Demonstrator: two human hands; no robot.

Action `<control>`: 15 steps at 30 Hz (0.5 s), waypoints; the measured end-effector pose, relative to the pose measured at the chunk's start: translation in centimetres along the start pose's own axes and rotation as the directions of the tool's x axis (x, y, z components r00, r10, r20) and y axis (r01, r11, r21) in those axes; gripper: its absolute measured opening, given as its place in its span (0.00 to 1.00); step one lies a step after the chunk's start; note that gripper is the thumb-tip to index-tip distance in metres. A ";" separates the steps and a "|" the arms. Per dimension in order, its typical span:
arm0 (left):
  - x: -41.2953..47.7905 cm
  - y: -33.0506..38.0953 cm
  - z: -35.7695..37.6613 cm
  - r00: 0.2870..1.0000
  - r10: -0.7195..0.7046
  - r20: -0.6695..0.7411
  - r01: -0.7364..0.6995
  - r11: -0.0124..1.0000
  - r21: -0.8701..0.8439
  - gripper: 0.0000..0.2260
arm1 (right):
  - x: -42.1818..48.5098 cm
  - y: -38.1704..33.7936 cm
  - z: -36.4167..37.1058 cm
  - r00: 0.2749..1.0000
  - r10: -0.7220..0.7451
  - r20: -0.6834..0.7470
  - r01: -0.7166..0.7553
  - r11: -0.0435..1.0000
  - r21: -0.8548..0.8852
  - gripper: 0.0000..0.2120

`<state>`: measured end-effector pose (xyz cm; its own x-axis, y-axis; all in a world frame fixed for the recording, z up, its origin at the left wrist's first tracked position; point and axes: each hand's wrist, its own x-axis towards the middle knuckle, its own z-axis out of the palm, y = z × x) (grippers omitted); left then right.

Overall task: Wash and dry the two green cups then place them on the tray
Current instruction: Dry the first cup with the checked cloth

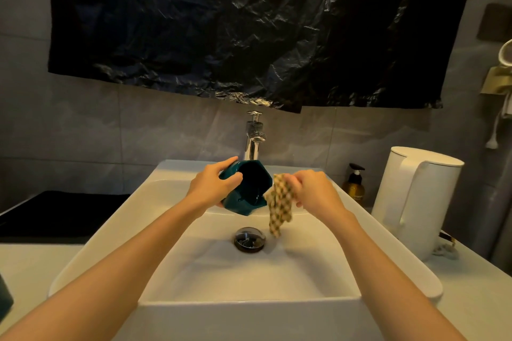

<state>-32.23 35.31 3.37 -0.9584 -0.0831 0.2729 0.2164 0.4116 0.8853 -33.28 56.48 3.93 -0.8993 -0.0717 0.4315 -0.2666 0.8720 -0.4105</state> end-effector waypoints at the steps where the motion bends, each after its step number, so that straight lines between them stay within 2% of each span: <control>1: 0.1 0.0 -0.1 1.000 -0.002 -0.008 0.002 1.000 0.006 0.22 | -0.1 -0.2 -0.3 0.996 -0.002 -0.087 -0.001 0.999 -0.041 0.21; 3: 0.2 0.0 -0.2 1.000 -0.004 -0.014 0.004 1.000 0.004 0.21 | 0.0 -0.3 -0.8 0.980 0.056 -0.193 -0.043 0.996 0.072 0.22; 5: 0.2 0.0 -0.2 1.000 -0.003 -0.011 0.003 1.000 0.002 0.21 | 0.6 0.0 -1.2 0.964 0.167 -0.205 -0.102 0.949 0.297 0.23; 7: 0.2 0.1 -0.2 1.000 0.003 -0.006 -0.002 1.000 0.007 0.21 | 0.8 0.3 -1.5 0.948 0.247 -0.201 -0.143 0.894 0.426 0.22; 9: 0.0 0.1 -0.1 1.000 0.010 0.009 -0.010 1.000 0.008 0.22 | 0.7 0.3 -1.4 0.955 0.254 -0.155 -0.164 0.883 0.440 0.21; 12: -0.2 0.2 0.3 0.998 0.023 0.058 -0.023 1.000 -0.011 0.21 | 0.1 -0.6 -0.5 0.978 0.210 -0.004 -0.186 0.872 0.453 0.20; 15: -0.5 0.3 0.7 0.995 0.021 0.098 -0.019 1.000 -0.016 0.21 | 0.0 -1.2 0.0 0.967 0.234 0.105 -0.248 0.747 0.617 0.15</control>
<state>-31.85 36.10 3.27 -0.9674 0.0148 0.2529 0.2377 0.3984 0.8859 -32.94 55.45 4.42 -0.9679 0.0841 0.2368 -0.1902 0.3706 -0.9091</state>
